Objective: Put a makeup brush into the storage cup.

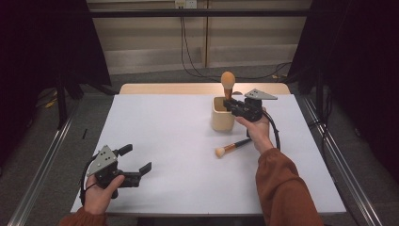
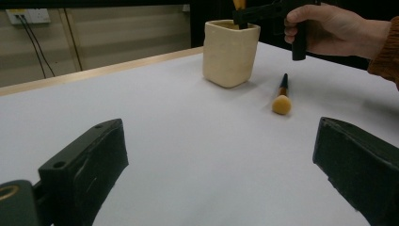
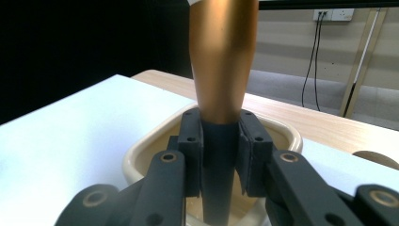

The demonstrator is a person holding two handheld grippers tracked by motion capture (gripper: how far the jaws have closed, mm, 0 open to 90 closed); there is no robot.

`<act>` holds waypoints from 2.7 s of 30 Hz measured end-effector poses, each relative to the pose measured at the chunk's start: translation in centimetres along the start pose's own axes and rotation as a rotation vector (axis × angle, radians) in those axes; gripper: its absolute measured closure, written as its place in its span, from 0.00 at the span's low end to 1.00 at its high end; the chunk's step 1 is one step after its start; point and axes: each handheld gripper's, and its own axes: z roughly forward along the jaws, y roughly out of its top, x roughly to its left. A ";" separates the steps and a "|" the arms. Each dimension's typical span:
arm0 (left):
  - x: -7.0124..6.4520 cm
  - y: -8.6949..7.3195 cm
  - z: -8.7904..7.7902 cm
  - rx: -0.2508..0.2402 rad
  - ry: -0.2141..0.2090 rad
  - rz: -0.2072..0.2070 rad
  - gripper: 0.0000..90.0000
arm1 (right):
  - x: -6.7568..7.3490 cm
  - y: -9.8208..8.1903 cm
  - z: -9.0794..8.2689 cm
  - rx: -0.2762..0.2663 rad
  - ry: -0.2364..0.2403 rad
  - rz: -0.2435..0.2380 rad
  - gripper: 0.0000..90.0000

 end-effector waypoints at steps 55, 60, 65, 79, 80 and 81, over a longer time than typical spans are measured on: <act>0.1 -0.1 -0.1 -0.012 0.015 -0.009 0.03 | 1.4 0.2 -3.6 -0.012 -0.022 0.027 0.08; 0.1 -0.1 0.0 -0.009 0.013 -0.011 0.03 | 1.5 -0.4 -4.5 -0.020 -0.018 0.045 0.02; 0.1 -0.1 0.0 -0.015 0.016 -0.012 0.03 | 1.5 -1.1 -5.6 -0.017 -0.028 0.054 0.01; 0.1 -0.1 -0.1 -0.012 0.022 -0.011 0.03 | 1.9 -2.8 -8.8 0.011 -0.077 0.049 0.02; 0.1 -0.1 -0.1 -0.013 0.023 -0.013 0.03 | 2.0 -2.9 -9.1 0.014 -0.083 0.044 0.02; 0.1 -0.1 -0.1 -0.012 0.024 -0.014 0.03 | 2.0 -3.1 -9.4 0.017 -0.081 0.043 0.02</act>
